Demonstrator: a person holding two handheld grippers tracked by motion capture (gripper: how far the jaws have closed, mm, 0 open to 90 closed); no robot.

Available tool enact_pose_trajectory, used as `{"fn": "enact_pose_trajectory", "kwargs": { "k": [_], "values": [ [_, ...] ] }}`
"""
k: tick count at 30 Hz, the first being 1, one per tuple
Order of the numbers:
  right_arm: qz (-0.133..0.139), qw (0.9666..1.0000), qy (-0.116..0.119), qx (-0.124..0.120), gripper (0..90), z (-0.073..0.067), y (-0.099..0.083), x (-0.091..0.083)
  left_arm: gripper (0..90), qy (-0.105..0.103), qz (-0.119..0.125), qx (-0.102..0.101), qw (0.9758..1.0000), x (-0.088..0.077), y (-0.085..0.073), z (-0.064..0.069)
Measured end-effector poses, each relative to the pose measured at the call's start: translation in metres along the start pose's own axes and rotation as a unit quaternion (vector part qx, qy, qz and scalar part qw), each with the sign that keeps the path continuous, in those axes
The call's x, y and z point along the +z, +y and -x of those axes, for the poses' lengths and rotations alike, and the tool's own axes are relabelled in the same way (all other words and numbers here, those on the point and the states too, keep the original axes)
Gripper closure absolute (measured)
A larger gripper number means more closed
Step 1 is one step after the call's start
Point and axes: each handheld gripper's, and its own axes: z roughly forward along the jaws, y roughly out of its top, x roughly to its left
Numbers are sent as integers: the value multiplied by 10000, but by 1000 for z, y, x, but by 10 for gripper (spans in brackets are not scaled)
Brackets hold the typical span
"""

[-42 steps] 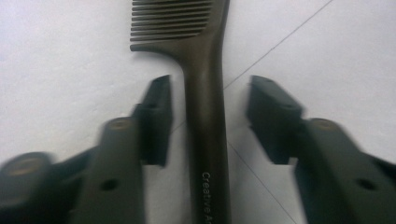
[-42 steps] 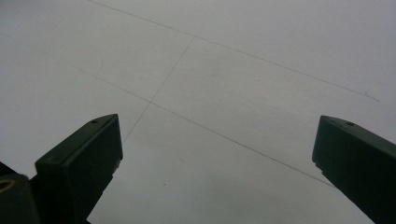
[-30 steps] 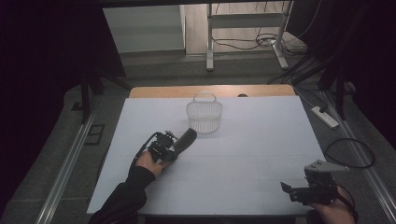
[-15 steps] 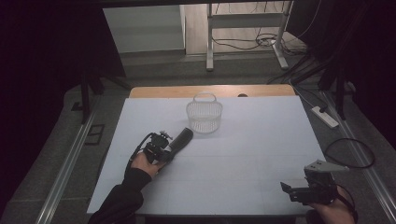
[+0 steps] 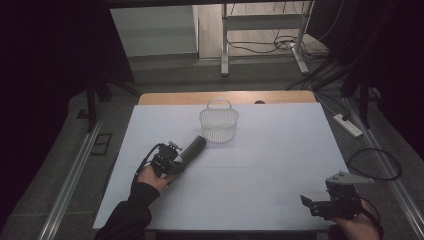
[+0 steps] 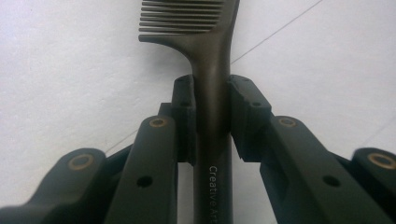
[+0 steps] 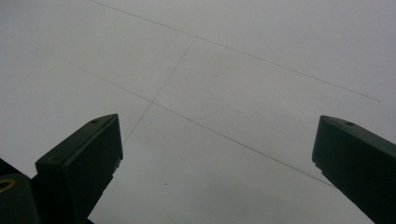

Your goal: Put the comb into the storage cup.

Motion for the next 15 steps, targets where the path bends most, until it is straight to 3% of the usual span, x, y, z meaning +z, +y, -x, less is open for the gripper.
{"fn": "enact_pose_trajectory", "kwargs": {
  "k": [7, 15],
  "values": [
    [6, 10000, 0, -8, 17, 0, 0, 0, 723, -10, 231, 16, 9997, -10, -5, 3],
    [7, 10000, 0, -16, 17, 0, 0, 0, 722, -160, 452, -32, 9988, -19, -12, 3]
  ]
}}
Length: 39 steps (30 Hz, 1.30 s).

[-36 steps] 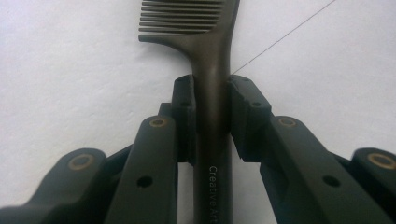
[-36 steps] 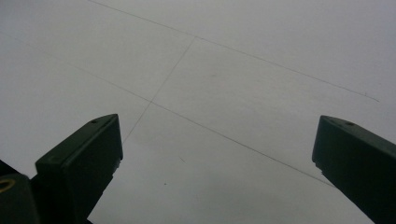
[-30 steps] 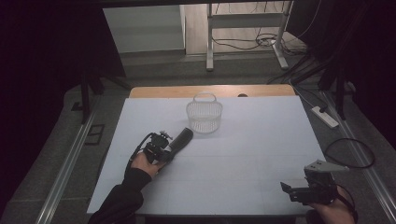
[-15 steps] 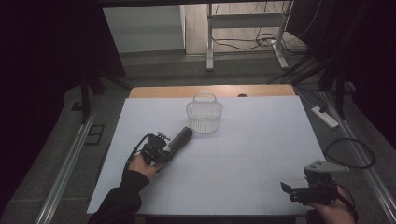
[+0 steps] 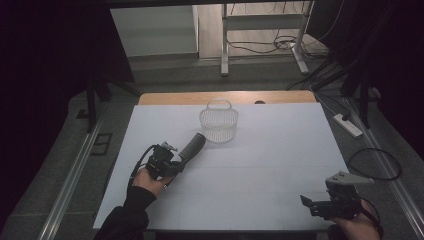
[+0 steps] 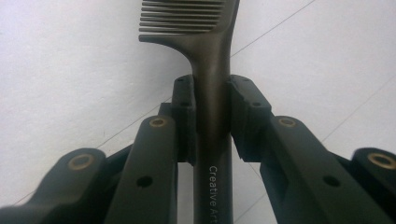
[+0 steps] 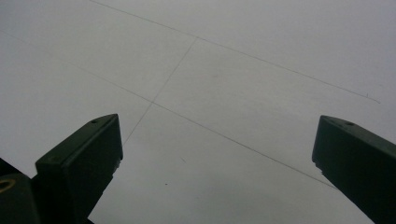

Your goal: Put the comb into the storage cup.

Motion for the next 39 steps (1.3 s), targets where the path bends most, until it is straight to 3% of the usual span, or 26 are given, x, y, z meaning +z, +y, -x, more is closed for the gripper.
{"fn": "enact_pose_trajectory", "kwargs": {
  "k": [7, 11, 19, 29, 35, 39],
  "values": [
    [-11, 10000, 1, -12, 16, 0, 0, 0, 723, -59, 299, -38, 9995, -11, -6, 2],
    [-13, 10000, 2, -15, 17, 0, 0, 0, 722, -190, 544, -87, 9983, -17, -9, 3],
    [-15, 10000, -8, -24, 17, -1, 0, 0, 722, -238, 896, -144, 9956, -27, -16, 7],
    [-25, 10000, -11, -38, 16, -1, 0, 1, 722, -327, 1272, -28, 9913, -37, -22, 16],
    [-35, 10000, -17, -47, 17, -1, 0, 1, 722, -399, 1547, 94, 9871, -44, -26, 26],
    [-45, 10000, -24, -52, 16, -1, 0, 1, 722, -425, 1598, 225, 9860, -46, -27, 35]
  ]
}}
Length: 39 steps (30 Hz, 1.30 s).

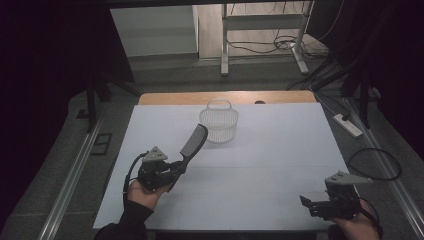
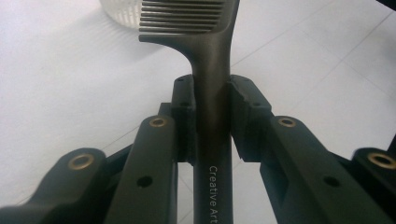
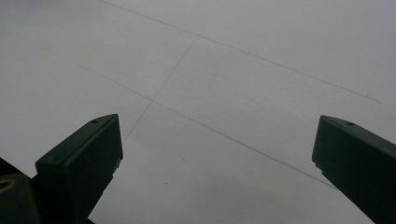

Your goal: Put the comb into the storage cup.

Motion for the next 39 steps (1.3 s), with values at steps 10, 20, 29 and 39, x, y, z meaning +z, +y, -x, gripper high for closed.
{"fn": "enact_pose_trajectory", "kwargs": {
  "k": [10, 20, 29, 39],
  "values": [
    [40, 10000, 44, 21, 10, 1, 0, -1, 722, -83, 124, 174, 9997, -5, -1, 16],
    [132, 9995, 224, -185, 0, -2, 1, -2, 722, -238, 182, 318, 9990, 1, 4, 22],
    [406, 9972, 533, -321, 0, -5, 8, -2, 722, -362, 186, 308, 9987, 9, 6, 24],
    [742, 9921, 921, -406, 0, -9, 24, -2, 722, -406, 238, 285, 9985, 12, 7, 23]
  ]
}}
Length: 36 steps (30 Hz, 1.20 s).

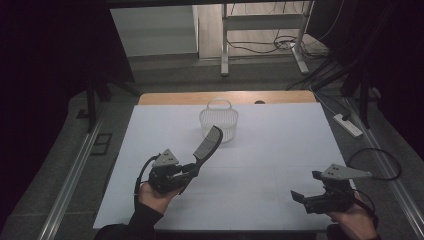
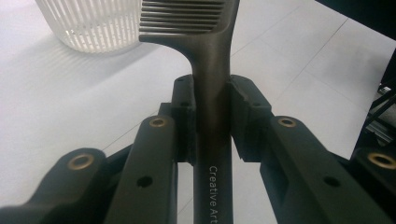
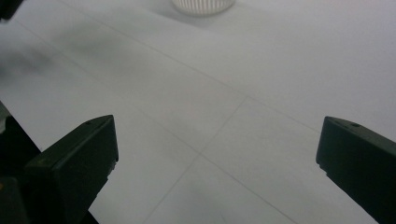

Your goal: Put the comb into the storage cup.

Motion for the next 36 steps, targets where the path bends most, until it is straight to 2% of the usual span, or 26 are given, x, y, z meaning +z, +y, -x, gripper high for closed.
{"fn": "enact_pose_trajectory", "kwargs": {
  "k": [6, 9, 18, 22, 25, 30, 36],
  "values": [
    [201, 9997, 133, 96, 0, 0, 10, 2, 722, 7, 18, 46, 10000, 2, 1, 1],
    [137, 9996, 230, 58, 0, 0, 16, 4, 722, -1, 27, 66, 10000, 3, 2, 1],
    [175, 9988, 445, 62, 0, -3, 31, 13, 722, -48, 24, 157, 9999, 8, 5, 3],
    [232, 9967, 741, 224, 0, -5, 37, 20, 722, -60, 7, 186, 9998, 10, 5, 3],
    [140, 9975, 694, 84, 0, -10, 41, 27, 722, -58, -17, 197, 9998, 11, 5, 4],
    [69, 9973, 727, 65, 0, -12, 45, 34, 722, -76, 3, 208, 9998, 11, 6, 4],
    [69, 9959, 903, 82, 0, -16, 52, 42, 722, -94, 14, 214, 9997, 13, 7, 4]
  ]
}}
